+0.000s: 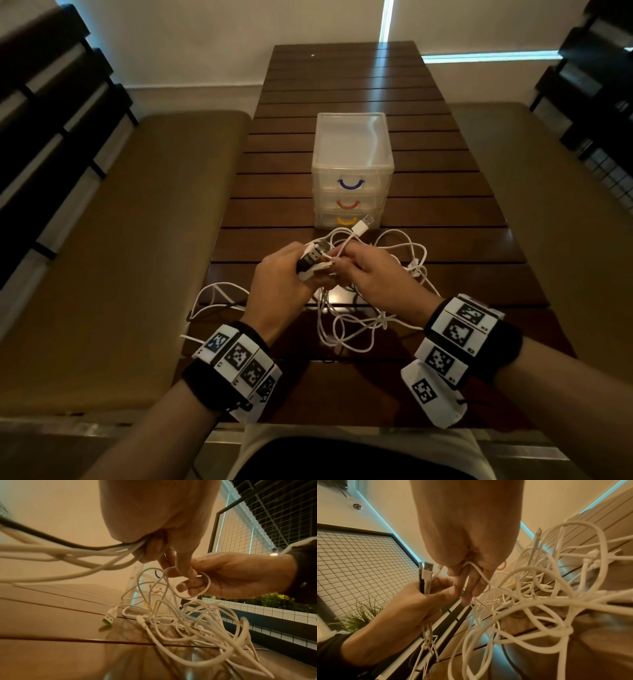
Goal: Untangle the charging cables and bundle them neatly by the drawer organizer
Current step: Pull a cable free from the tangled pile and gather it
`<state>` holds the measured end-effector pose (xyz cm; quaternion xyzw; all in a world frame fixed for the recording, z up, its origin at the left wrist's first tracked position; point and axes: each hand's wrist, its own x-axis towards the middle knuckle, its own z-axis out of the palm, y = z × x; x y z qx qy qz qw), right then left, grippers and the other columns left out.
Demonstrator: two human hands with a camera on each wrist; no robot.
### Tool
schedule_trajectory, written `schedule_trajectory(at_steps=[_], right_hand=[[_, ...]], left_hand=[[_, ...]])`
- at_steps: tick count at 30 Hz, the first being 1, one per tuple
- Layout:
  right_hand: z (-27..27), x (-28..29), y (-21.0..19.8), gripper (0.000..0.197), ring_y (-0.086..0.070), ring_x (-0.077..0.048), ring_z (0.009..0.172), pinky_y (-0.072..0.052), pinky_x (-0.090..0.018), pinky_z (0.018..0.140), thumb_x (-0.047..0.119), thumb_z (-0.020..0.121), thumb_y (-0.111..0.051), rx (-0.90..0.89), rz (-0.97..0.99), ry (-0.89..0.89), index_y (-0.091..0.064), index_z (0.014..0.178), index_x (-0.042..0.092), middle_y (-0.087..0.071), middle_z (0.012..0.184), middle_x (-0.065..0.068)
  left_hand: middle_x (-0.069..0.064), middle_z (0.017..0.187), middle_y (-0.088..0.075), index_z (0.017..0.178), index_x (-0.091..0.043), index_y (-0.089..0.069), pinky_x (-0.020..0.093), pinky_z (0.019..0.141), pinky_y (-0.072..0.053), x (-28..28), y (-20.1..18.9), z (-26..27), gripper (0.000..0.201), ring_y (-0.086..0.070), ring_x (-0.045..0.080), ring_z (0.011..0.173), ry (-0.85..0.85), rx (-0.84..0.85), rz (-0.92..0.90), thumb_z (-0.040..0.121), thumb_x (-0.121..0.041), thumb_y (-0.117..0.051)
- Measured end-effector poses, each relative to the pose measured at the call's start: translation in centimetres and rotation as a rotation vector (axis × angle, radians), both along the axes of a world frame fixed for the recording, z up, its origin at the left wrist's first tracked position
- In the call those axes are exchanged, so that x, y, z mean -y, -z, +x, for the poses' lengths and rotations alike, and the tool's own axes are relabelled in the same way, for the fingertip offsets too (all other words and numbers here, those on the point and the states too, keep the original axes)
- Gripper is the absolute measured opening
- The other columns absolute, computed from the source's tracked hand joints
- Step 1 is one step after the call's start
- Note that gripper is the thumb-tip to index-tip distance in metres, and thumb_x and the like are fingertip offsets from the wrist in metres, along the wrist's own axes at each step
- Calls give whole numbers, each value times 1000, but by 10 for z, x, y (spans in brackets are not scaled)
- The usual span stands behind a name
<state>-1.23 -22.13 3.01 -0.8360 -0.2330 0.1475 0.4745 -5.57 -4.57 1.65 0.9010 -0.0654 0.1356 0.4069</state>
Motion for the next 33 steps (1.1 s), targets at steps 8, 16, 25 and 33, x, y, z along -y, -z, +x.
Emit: schedule_trajectory(at_steps=[8, 16, 25, 33], right_hand=[[16, 6, 1, 32, -64, -5, 60, -54, -30, 62, 39, 99, -54, 225, 36, 357, -70, 84, 17, -68, 66, 5], [13, 1, -1, 57, -49, -25, 117, -48, -32, 98, -4, 83, -67, 637, -343, 211, -52, 136, 9, -53, 125, -12], [-10, -29, 8, 32, -63, -7, 90, -53, -27, 78, 40, 96, -59, 298, -158, -108, -62, 124, 24, -69, 105, 5], [-6, -26, 4, 37, -51, -4, 69, -40, -16, 62, 27, 98, -54, 411, -270, -179, -53, 135, 28, -58, 81, 11]], left_hand=[[-10, 77, -56, 76, -15, -63, 22, 59, -39, -13, 0, 1, 18, -53, 7, 66, 39, -23, 82, 88, -28, -69], [-6, 78, -69, 83, -25, -57, 43, 74, -49, -13, -3, 4, 16, -62, 12, 75, -119, -174, -239, 96, -17, -53], [-12, 68, -58, 78, -28, -58, 37, 71, -46, -11, -11, -1, 19, -54, 10, 70, -75, -222, -587, 97, -29, -56], [-3, 66, -56, 75, -16, -61, 29, 62, -46, -13, -8, 1, 27, -52, 9, 64, -154, -133, -554, 96, -32, -57]])
